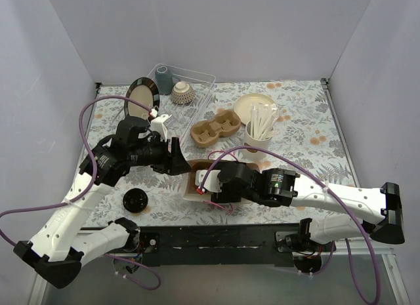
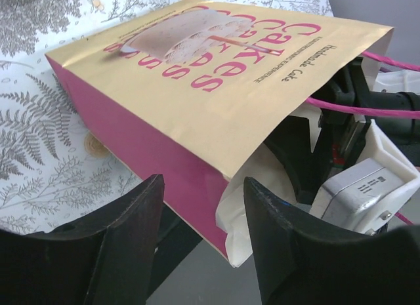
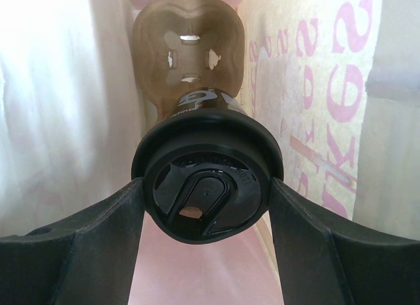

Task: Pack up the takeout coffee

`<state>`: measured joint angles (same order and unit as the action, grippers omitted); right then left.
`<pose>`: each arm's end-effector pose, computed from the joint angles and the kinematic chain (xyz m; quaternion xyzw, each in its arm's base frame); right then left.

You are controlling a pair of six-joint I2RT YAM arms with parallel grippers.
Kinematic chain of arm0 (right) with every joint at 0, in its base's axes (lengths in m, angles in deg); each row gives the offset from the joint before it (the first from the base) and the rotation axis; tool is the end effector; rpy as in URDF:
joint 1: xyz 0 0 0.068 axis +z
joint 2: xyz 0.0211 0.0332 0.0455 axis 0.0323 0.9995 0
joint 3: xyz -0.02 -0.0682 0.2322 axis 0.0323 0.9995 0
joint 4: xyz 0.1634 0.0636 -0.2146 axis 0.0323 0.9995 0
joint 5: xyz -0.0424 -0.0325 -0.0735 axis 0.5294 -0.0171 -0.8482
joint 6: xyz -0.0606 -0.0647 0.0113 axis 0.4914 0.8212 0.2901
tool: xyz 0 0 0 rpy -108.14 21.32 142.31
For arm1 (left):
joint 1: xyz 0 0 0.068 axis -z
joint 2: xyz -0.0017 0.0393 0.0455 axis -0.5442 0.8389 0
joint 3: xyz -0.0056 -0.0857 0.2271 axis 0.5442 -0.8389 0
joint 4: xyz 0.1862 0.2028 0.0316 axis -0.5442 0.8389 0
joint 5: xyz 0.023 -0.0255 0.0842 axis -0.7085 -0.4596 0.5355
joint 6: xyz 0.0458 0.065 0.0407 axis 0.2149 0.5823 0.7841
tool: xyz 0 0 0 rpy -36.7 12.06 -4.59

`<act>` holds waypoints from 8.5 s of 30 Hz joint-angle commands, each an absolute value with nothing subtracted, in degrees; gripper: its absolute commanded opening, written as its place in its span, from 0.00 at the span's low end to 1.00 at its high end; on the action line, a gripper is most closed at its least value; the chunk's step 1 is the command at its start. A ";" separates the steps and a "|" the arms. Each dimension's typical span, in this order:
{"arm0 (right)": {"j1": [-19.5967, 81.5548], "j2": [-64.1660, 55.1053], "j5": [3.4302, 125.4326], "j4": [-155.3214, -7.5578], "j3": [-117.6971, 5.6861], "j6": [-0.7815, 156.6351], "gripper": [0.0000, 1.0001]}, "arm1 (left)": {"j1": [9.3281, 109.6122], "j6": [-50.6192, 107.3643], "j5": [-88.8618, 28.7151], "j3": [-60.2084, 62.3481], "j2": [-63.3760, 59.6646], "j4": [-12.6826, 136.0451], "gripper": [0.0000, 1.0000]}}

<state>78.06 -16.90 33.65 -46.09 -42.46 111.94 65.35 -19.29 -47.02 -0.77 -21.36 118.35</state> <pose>0.1044 0.2943 0.2602 -0.6539 0.6192 -0.0036 0.4347 0.1841 -0.1569 0.3355 -0.1161 0.8821 -0.4329 0.1449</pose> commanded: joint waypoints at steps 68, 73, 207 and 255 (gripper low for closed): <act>72.43 -18.20 35.26 -54.70 -32.49 125.35 0.39 | 72.26 -13.66 -50.20 -17.22 -33.14 101.85 0.00; 72.52 -18.64 35.96 -53.30 -32.31 125.61 0.39 | 72.26 -13.31 -50.99 -18.27 -34.02 100.00 0.00; 68.30 -22.33 42.37 -58.57 -39.69 110.85 0.63 | 72.26 -1.71 -56.44 -17.66 -29.80 103.07 0.00; 68.47 -11.70 40.98 -63.05 -34.60 119.81 0.61 | 72.26 -4.08 -56.53 -15.90 -29.18 103.69 0.00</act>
<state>68.72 -12.31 46.07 -60.65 -35.66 119.11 72.08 -3.10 -53.78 -17.78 -28.23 103.27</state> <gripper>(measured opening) 0.860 0.010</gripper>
